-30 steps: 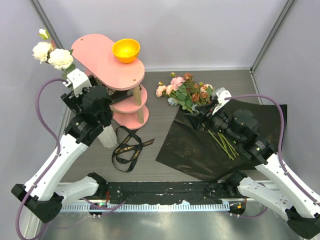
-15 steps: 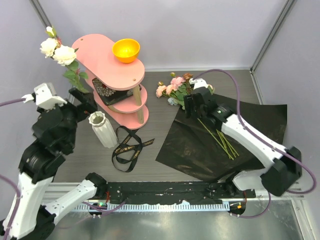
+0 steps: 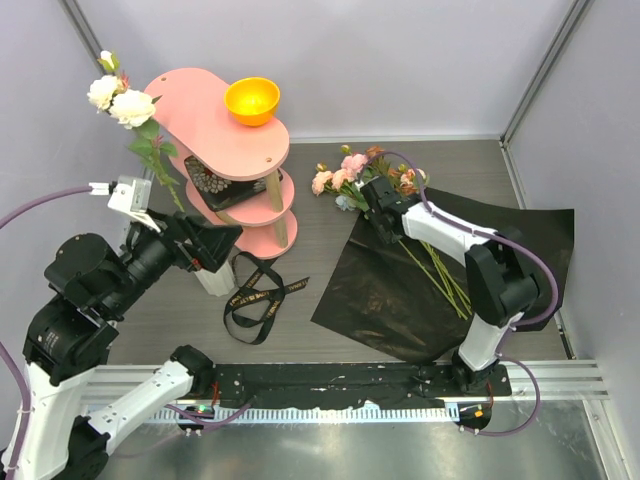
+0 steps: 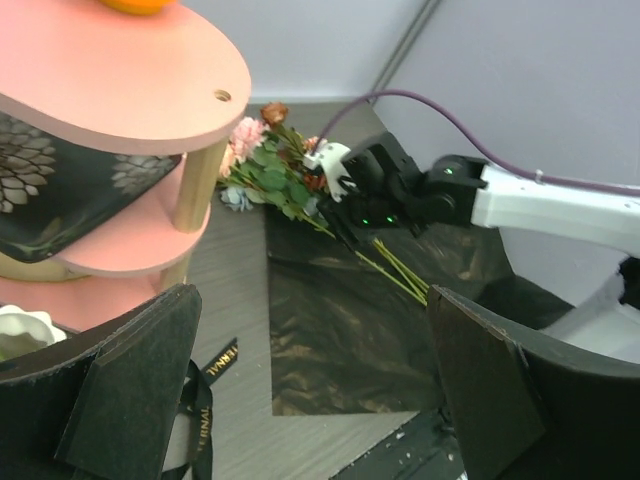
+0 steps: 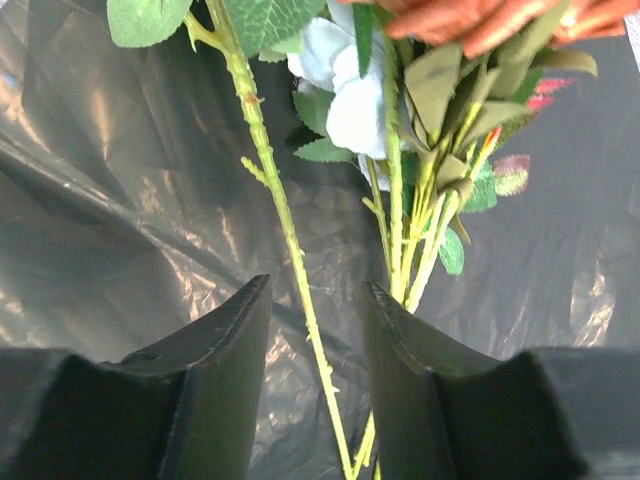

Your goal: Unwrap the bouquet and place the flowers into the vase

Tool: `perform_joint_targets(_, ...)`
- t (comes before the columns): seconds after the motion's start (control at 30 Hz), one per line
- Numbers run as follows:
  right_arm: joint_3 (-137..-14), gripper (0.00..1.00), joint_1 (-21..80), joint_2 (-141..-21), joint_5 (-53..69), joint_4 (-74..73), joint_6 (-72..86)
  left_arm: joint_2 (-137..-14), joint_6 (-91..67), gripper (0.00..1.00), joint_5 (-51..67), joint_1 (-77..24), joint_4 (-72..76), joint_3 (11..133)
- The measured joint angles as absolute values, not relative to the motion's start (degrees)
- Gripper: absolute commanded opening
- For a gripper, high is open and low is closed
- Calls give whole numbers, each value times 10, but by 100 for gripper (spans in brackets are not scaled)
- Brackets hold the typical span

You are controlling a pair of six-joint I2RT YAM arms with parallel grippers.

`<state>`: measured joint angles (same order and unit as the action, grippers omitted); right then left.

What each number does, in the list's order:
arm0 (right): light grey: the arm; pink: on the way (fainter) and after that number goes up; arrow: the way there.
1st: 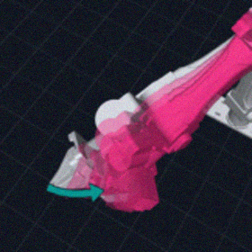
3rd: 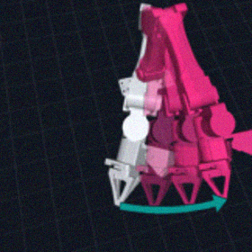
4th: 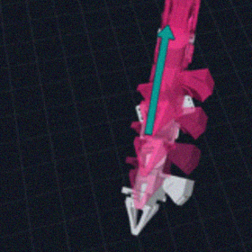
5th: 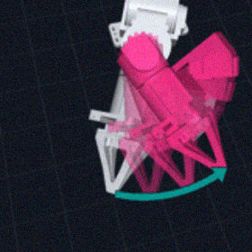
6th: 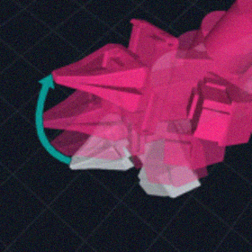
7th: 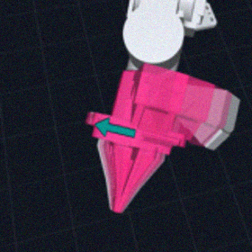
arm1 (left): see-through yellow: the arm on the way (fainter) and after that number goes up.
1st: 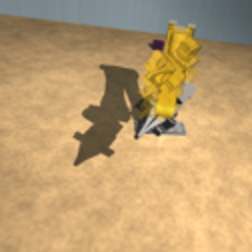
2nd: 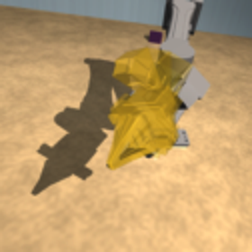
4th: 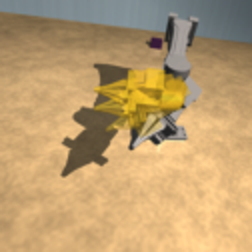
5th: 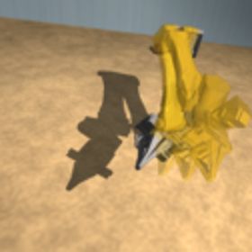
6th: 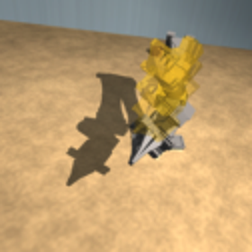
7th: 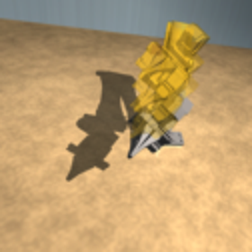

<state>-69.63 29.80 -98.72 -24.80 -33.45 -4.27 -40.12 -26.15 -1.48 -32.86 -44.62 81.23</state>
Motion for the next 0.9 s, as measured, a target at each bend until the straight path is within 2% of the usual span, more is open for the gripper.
perform_joint_targets(0.33, -720, 35, 273, -1043, -210, -325, -107, -385, -270, 100, 33, -329, -456, 806)
perform_joint_targets(0.37, -723, 30, 272, -1048, -209, -324, -108, -383, -270, 100, 35, -329, -456, 806)
perform_joint_targets(0.47, -734, 23, 270, -1072, -205, -323, -110, -380, -270, 100, 37, -329, -458, 806)
perform_joint_targets(0.63, -736, 32, 280, -1079, -203, -318, -114, -380, -272, 100, 39, -329, -463, 806)
perform_joint_targets(0.9, -736, 37, 289, -1076, -199, -303, -119, -389, -283, 100, 49, -329, -463, 806)
